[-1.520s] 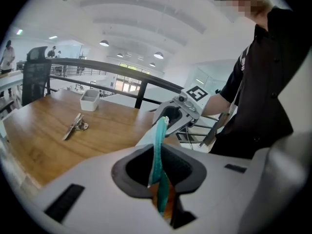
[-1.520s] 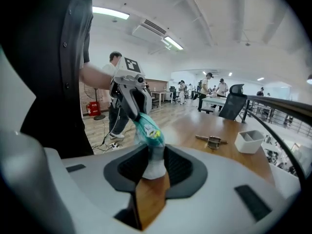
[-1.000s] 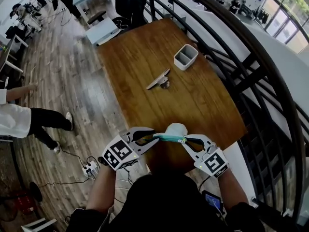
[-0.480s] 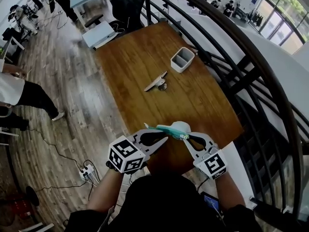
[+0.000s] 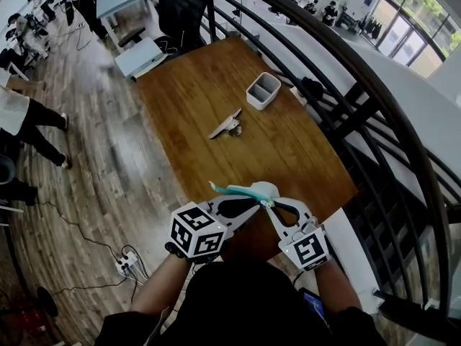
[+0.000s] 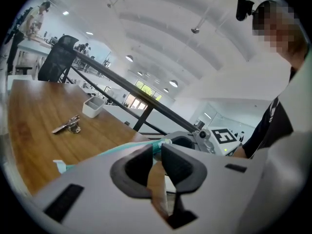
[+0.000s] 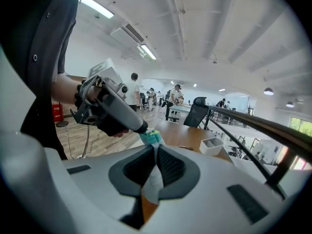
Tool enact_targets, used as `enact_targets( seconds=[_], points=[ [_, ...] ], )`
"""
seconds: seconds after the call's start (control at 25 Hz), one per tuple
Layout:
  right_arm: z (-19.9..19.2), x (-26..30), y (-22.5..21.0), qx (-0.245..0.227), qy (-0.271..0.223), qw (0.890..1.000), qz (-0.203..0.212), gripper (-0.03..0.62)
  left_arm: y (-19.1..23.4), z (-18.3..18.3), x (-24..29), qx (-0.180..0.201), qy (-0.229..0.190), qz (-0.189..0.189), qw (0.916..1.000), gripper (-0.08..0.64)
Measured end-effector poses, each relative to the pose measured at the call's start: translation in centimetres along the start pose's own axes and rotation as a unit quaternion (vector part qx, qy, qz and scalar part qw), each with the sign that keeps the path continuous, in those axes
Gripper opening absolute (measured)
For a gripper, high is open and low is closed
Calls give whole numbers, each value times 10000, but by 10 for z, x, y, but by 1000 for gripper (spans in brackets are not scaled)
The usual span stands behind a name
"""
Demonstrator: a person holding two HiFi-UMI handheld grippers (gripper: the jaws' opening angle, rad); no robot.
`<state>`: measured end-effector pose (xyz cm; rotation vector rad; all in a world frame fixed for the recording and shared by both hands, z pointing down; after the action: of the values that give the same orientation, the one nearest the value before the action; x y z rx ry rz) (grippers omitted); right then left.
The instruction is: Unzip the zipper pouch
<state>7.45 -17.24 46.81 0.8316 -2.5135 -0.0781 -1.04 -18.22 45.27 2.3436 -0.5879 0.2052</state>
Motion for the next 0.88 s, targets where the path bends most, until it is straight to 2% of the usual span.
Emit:
enact_targets(
  seconds=[0.12,0.32,0.52,0.68,0.88],
  points=[
    [-1,-1,6,-302,112,9994,-110,8,-3,-2,3,18,29,2,10000,63],
    [2,-3,10,-852,329,9955,-251,8,-8,-9,10,96,293,-90,9995,150],
    [6,-2,16,-1256,430,9908,-269,8,-11,-14,13,-63,384,-171,9991,176],
    [7,0,19,-1357,468,9894,-240,8,-8,-13,12,-291,369,-193,9987,179],
    [7,-2,20,-1253,424,9911,-167,8,-6,-13,7,-532,404,-346,9972,166]
  ],
)
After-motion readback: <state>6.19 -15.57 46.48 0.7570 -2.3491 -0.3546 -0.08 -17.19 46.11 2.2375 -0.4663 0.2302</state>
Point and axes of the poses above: the fingertips, and each gripper's own axes: x forward along the fingers, y to its left, z out of its top, the point moved 4 cm from there along -x, backward along the fingers, and after that the axes turned 3 degrees about -x, right-handed, at the moved point
